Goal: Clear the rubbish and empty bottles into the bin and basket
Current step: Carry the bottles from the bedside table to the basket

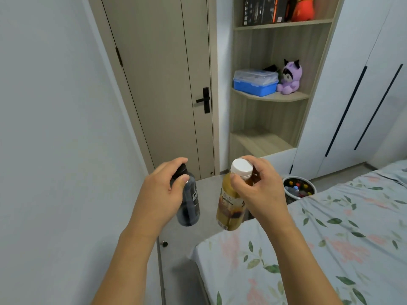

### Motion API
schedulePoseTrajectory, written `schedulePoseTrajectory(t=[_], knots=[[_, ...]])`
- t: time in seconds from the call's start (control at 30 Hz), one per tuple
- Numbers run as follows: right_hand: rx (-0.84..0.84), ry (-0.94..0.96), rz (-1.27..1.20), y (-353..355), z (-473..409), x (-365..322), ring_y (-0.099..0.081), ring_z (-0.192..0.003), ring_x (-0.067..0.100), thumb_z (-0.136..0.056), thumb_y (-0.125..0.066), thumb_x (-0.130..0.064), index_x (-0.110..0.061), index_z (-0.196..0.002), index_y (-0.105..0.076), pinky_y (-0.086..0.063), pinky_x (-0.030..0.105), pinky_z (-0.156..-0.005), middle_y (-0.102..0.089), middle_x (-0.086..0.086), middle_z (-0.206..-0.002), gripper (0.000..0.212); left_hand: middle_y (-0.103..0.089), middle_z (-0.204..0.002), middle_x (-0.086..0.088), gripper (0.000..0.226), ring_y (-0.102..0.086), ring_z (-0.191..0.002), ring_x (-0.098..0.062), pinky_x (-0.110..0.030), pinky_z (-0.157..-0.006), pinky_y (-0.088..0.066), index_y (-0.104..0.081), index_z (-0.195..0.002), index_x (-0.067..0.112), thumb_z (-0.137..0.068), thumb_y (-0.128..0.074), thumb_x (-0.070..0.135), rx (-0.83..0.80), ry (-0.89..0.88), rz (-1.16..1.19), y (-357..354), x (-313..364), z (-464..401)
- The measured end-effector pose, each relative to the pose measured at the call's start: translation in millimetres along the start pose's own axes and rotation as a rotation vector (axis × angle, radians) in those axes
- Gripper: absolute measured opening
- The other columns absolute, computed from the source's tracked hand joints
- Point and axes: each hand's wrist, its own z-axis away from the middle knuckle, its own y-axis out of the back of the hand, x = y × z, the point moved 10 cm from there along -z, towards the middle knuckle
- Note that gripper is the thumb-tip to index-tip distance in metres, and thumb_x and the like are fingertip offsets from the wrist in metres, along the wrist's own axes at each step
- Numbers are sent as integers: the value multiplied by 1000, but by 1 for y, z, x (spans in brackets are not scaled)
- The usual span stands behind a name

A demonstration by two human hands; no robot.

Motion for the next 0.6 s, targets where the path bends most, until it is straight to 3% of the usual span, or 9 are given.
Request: schedulePoseTrajectory(t=[0.2,0.43,0.6], knots=[[7,9,21,-29,-57,10,-54,-95,1,-79,-71,-26,-30,-108,-57,-44,12,-73,-56,-8,-102,32,-59,-111,14,35,-53,-99,-5,-16,-84,-43,-58,-125,32,-94,-57,17,-2,-25,12,-9,-22,-62],[-15,16,-10,-62,-116,18,-54,-95,6,-79,-72,-23,-22,-114,-60,-43,10,-74,-56,-8,-103,37,-59,-108,16,35,-53,-95,0,-6,-79,-38,-59,-125,30,-93,-58,16,27,-37,-17,-9,-49,-115],[29,6,38,-92,-175,32,-54,-94,4,-79,-71,-22,-24,-112,-60,-41,10,-72,-56,-8,-102,35,-59,-105,16,35,-53,-90,-1,-12,-76,-40,-59,-123,31,-92,-58,16,4,-47,32,-27,-84,-182]])
